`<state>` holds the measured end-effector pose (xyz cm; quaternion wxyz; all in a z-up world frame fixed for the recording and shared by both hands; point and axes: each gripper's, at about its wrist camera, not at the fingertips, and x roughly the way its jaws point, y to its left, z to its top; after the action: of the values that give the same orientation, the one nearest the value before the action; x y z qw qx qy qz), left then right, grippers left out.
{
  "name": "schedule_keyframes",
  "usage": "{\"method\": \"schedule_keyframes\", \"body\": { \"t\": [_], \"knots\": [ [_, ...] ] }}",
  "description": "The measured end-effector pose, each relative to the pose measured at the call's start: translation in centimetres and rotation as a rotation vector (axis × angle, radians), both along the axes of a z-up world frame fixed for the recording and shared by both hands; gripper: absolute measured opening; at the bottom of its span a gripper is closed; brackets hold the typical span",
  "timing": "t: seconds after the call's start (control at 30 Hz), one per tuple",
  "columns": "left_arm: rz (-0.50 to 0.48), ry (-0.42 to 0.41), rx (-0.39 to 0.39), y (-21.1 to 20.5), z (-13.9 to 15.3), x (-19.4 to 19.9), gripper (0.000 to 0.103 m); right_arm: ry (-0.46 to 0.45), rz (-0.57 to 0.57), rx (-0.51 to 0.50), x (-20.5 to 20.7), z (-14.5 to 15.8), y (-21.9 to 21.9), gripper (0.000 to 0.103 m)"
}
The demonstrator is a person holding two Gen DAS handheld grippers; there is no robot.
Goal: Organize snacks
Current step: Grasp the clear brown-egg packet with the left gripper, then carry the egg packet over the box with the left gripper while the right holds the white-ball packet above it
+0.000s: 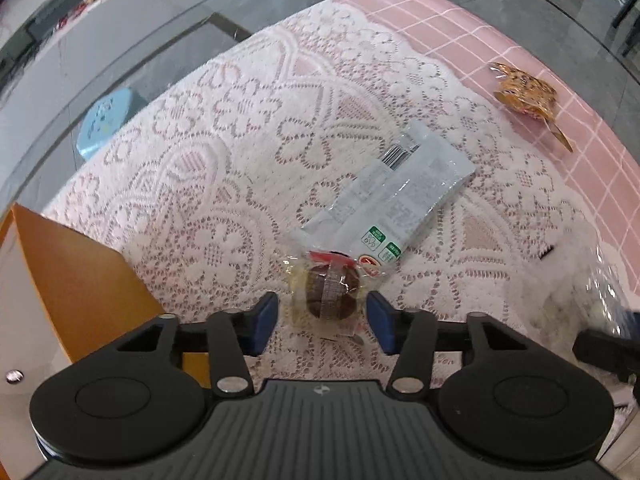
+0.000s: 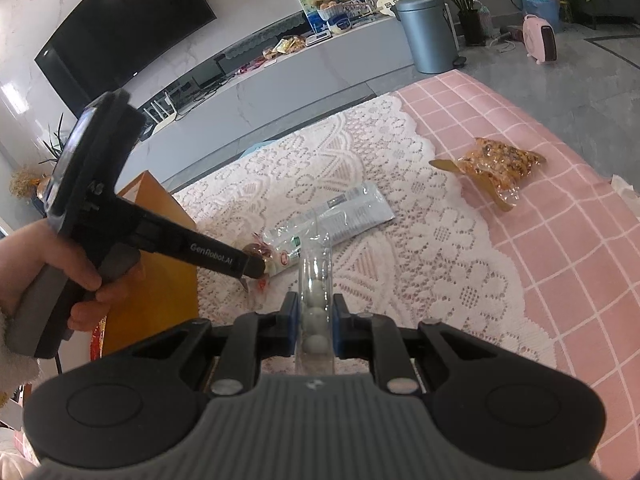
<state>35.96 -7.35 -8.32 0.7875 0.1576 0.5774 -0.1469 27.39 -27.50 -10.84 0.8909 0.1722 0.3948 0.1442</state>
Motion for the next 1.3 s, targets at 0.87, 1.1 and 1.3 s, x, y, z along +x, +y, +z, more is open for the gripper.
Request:
{"method": "schedule_keyframes", "body": {
  "t": [0.87,1.1,1.3],
  "knots": [
    [0.074,-0.207,-0.323,5.7,11.0,-9.7,0.035,-0.068,0.035,0.004,-3.0,4.2,3.1,0.013],
    [0.135,-0.279,-0.350,10.2,14.3,-14.3,0.035,-0.133,0.096,0.021,-4.7,7.2,6.3,0.013],
    [0.199,-0.299,-0.333,13.9,14.9,-17.2,0.035,-0.177,0.173,0.050,-5.8,9.4,10.0,0.013]
  ]
}}
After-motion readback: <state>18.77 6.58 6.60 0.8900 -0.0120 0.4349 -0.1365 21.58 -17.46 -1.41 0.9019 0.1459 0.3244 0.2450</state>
